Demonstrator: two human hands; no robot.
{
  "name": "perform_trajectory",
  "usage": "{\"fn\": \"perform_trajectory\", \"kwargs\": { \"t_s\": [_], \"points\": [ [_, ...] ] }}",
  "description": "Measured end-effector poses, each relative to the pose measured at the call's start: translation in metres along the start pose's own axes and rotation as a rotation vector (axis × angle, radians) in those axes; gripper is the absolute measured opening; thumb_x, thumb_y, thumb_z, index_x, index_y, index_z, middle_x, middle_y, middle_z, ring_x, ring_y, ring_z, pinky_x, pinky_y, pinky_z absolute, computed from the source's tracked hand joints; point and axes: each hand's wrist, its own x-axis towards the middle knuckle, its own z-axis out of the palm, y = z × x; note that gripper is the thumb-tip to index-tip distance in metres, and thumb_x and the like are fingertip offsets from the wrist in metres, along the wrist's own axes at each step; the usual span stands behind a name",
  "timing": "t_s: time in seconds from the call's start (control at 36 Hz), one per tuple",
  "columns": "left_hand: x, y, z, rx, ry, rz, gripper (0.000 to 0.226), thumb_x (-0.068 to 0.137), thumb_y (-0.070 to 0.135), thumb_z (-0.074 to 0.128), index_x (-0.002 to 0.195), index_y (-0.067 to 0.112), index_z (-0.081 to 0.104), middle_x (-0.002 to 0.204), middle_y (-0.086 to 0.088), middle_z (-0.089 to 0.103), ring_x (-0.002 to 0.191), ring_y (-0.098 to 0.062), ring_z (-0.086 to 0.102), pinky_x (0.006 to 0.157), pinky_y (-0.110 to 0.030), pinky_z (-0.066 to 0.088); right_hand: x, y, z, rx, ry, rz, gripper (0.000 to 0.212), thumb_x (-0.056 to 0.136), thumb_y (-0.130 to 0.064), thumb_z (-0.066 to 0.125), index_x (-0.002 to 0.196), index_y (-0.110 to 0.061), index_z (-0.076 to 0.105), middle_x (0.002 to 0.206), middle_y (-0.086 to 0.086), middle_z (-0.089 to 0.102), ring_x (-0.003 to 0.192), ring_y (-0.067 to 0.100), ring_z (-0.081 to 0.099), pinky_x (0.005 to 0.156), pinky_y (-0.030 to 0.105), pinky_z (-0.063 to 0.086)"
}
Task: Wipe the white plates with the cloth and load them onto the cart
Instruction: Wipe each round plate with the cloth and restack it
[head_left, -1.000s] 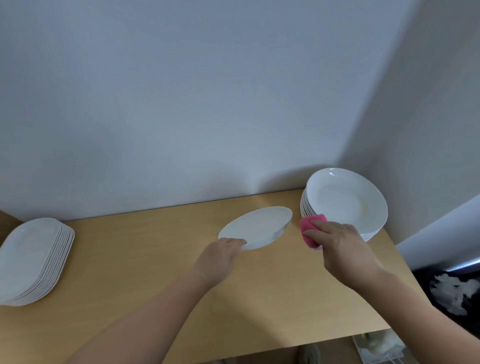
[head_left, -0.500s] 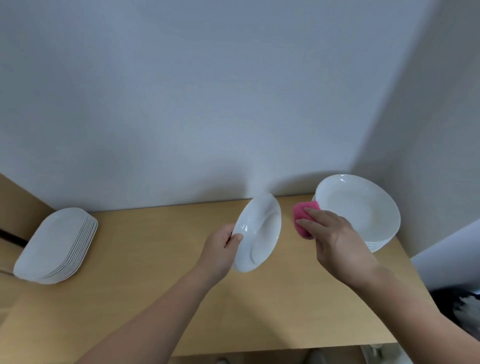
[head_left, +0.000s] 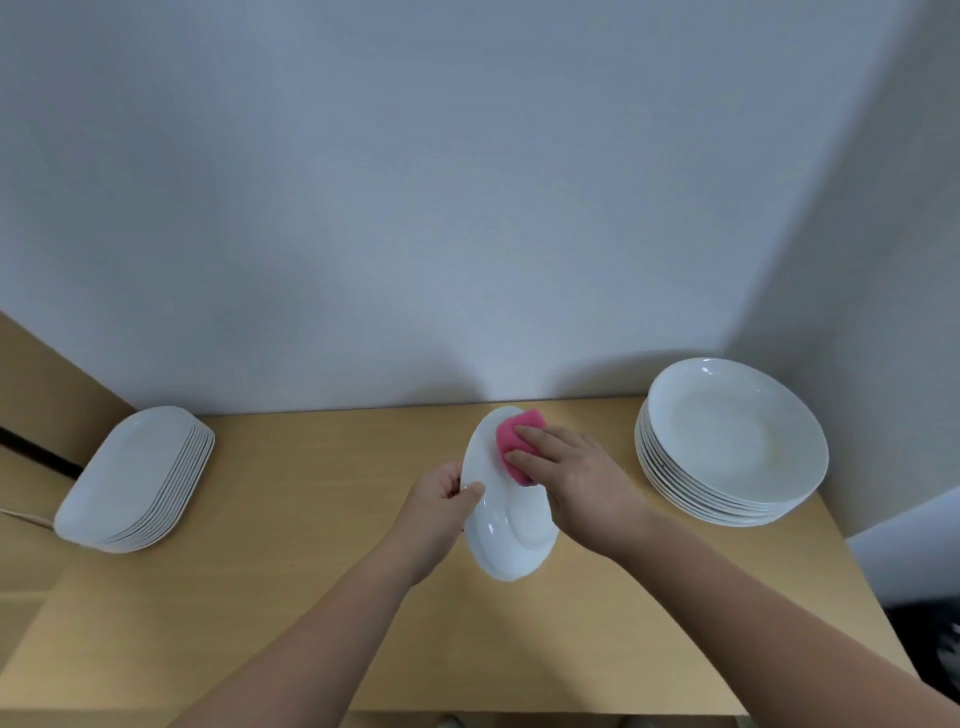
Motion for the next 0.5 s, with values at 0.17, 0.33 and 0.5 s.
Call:
{"fn": "perform_trajectory", "kwargs": {
  "t_s": [0.17,0.33,0.5],
  "points": [
    [0.005,0.008,-0.012,0.050,-0.044,-0.051,0.033,0.073,0.012,0.059,0.098,0.034,0.065,0.090,0.006,0.075,0.083,-0.011,0.072,0.068,-0.029,0.058,0.029,-0.001,0.032,0.035,-0.236,-0.028,0.062,0.087,-0.002,0.048,0.146,-0.018,0.039,0.154,0.008,0.034,0.141,0.030,0.032,0.111,0.043,0.029],
    [0.008,0.009,-0.020,0.074,0.002,-0.085,0.031,0.078,0.011,0.060,0.087,0.039,0.069,0.086,0.010,0.074,0.079,-0.008,0.070,0.066,-0.029,0.055,0.035,0.007,0.052,0.081,-0.383,-0.088,0.058,0.098,-0.019,0.037,0.153,-0.026,0.021,0.162,-0.005,0.000,0.149,0.024,-0.008,0.120,0.042,0.000],
    [0.013,0.001,-0.022,0.028,0.055,-0.122,0.029,0.087,-0.004,0.058,0.107,0.017,0.063,0.097,-0.005,0.075,0.089,-0.019,0.072,0.068,-0.030,0.057,0.047,0.007,0.062,0.219,-0.403,-0.071,0.048,0.105,-0.028,0.033,0.151,-0.021,0.026,0.161,-0.002,0.005,0.149,0.025,-0.009,0.121,0.041,0.002]
  ]
}}
